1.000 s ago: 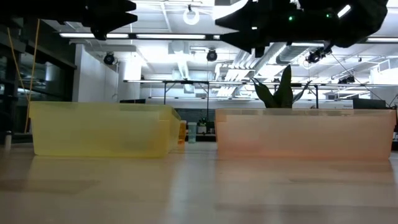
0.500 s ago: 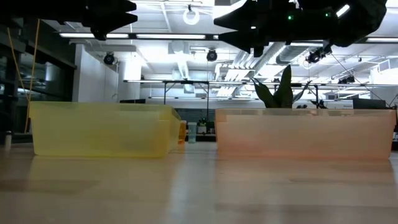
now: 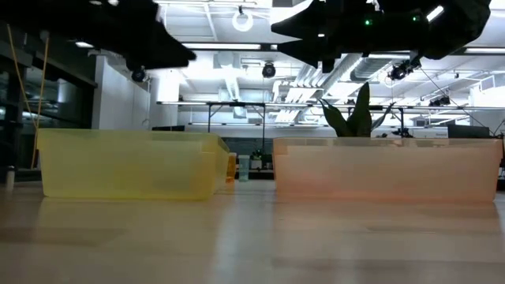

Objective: Pick and place medicine bottles into bin by pill shape (circle, oval)
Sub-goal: Put the top large orange capsule bottle into the yellow bin

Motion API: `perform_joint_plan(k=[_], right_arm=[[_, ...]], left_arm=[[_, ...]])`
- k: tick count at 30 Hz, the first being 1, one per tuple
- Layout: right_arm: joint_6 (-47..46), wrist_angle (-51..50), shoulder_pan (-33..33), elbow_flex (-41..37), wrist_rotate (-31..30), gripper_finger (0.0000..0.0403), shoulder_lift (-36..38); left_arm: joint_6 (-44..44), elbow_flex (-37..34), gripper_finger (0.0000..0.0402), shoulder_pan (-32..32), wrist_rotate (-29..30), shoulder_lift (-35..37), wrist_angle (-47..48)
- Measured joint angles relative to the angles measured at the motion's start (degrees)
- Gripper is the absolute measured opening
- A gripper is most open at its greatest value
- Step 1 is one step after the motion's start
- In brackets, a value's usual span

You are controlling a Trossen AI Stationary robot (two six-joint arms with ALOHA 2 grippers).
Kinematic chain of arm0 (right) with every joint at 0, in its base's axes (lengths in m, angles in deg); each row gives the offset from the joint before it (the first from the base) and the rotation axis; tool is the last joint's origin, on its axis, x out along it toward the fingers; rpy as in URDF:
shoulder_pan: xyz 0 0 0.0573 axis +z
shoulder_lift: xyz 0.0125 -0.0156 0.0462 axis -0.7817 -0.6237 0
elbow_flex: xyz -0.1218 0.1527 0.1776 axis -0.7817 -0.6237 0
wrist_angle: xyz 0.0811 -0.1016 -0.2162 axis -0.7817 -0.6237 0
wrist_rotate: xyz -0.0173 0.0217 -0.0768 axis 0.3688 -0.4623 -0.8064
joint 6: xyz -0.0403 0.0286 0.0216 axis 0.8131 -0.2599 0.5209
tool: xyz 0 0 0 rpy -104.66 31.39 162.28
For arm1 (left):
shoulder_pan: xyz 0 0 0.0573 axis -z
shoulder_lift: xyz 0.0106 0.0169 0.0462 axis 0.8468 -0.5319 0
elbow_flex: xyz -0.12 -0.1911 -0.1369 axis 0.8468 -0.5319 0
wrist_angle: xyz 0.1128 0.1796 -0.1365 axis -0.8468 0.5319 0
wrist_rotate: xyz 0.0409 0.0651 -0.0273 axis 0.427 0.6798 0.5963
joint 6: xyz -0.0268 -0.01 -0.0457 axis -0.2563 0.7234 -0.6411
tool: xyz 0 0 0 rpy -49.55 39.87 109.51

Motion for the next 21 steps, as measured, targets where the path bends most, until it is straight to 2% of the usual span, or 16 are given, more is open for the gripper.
perform_joint_plan(k=[6, 10, 13, 17, 21], right_arm=[[-0.2, 0.0, 0.0, 0.0, 0.0, 0.0291, 0.0], [-0.2, -0.1, 0.0, 0.0, 0.0, 0.0291, 0.0], [-0.2, 0.0, 0.0, 0.0, 0.0, 0.0291, 0.0], [-0.2, 0.0, 0.0, 0.0, 0.0, 0.0291, 0.0], [-0.2, 0.0, 0.0, 0.0, 0.0, 0.0291, 0.0]], left_arm=[[-5.5, 4.6, 0.0271, -6.9, -1.6, -11.1, 5.6], [-6.0, 9.4, 0.0302, -12.5, -2.1, -16.5, 7.8], [-6.9, 15.3, 0.0319, -17.6, -7.7, -19.8, 12.8], [-10.5, 25.2, 0.0329, -23.6, -16.1, -25.4, 25.8], [-11.5, 33.6, 0.0329, -26.7, -17.8, -31.8, 35.1]])
